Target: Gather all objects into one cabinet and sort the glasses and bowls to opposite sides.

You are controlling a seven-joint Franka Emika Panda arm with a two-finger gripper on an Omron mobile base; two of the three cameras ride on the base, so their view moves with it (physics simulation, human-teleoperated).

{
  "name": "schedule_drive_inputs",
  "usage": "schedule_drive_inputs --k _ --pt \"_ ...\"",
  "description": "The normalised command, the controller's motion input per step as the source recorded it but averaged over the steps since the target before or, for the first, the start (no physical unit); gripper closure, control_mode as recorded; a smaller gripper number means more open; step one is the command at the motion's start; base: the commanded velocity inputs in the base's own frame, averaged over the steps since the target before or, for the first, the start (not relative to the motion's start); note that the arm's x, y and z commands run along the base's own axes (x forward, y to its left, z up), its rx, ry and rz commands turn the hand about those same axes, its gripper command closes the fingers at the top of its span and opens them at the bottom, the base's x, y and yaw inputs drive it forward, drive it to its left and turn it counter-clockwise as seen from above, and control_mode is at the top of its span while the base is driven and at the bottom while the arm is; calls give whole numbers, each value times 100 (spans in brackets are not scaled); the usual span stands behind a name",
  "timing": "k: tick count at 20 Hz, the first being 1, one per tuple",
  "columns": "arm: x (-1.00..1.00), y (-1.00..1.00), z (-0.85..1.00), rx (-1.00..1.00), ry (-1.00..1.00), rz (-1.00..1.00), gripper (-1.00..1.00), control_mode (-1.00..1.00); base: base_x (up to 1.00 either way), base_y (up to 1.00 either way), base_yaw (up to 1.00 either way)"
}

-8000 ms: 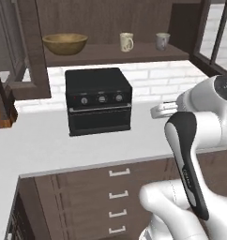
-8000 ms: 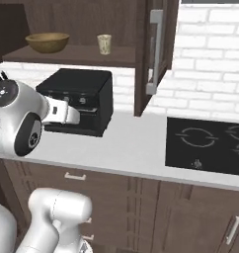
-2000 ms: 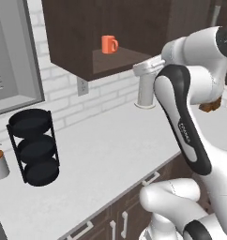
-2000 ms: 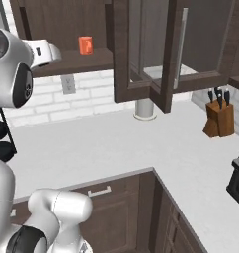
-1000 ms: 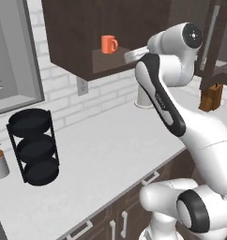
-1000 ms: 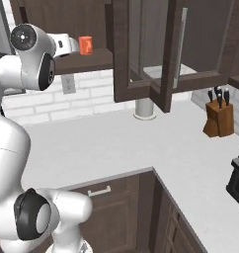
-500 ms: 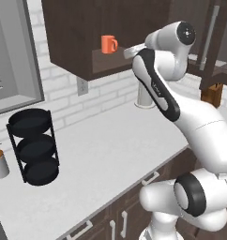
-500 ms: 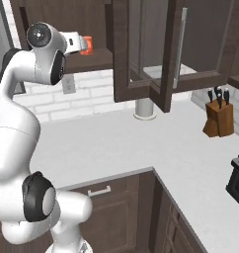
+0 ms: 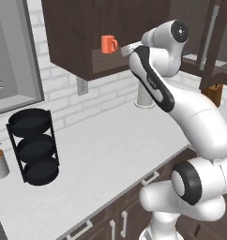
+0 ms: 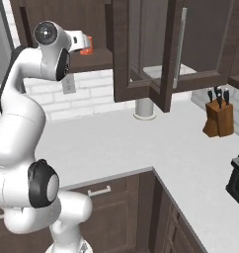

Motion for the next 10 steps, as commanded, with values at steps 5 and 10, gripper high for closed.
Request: schedule_drive_inputs --k 5,10 --pt "25 0 -1 0 0 0 -100 -100 0 0 0" --pt "28 0 0 0 0 0 -100 -100 0 0 0"
